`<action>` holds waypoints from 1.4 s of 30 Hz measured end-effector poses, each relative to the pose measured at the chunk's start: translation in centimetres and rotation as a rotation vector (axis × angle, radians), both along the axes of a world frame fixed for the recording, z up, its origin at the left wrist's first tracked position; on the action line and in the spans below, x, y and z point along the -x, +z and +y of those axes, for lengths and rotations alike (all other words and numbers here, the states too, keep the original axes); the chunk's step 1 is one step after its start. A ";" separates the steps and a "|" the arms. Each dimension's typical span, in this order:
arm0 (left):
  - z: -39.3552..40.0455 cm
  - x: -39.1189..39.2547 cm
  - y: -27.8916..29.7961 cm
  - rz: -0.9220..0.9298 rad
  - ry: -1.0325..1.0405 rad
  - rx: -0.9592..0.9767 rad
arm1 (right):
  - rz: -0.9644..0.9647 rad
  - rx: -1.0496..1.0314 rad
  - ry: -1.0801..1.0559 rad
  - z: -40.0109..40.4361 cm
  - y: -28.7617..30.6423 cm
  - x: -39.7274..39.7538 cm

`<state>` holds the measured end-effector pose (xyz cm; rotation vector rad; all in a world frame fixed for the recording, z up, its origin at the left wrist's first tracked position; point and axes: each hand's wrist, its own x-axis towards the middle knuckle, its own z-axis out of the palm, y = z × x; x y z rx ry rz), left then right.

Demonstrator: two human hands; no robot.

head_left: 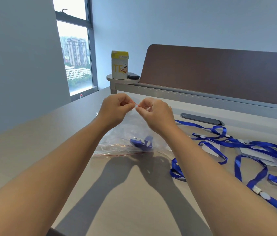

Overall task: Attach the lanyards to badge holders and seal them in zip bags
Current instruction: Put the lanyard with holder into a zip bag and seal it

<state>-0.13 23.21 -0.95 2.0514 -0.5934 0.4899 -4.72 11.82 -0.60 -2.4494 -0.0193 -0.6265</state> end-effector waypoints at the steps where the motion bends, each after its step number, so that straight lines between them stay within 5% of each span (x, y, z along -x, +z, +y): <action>1: 0.0 -0.1 -0.1 0.008 0.019 0.036 | 0.008 0.014 -0.010 -0.2 0.0 -0.1; 16: 0.4 -1.1 -1.0 0.065 0.305 0.318 | 0.106 0.137 -0.094 -6.1 -2.0 2.3; 33: 0.5 -0.2 -1.2 0.170 0.169 0.277 | 0.211 0.102 -0.024 -9.1 -2.7 4.8; 36: 1.5 0.8 -1.1 0.310 0.076 0.269 | 0.205 0.074 -0.044 -9.1 -3.1 5.5; 42: 6.0 2.8 -2.8 0.972 -0.224 0.241 | 0.417 0.038 -0.031 -8.8 -4.2 6.9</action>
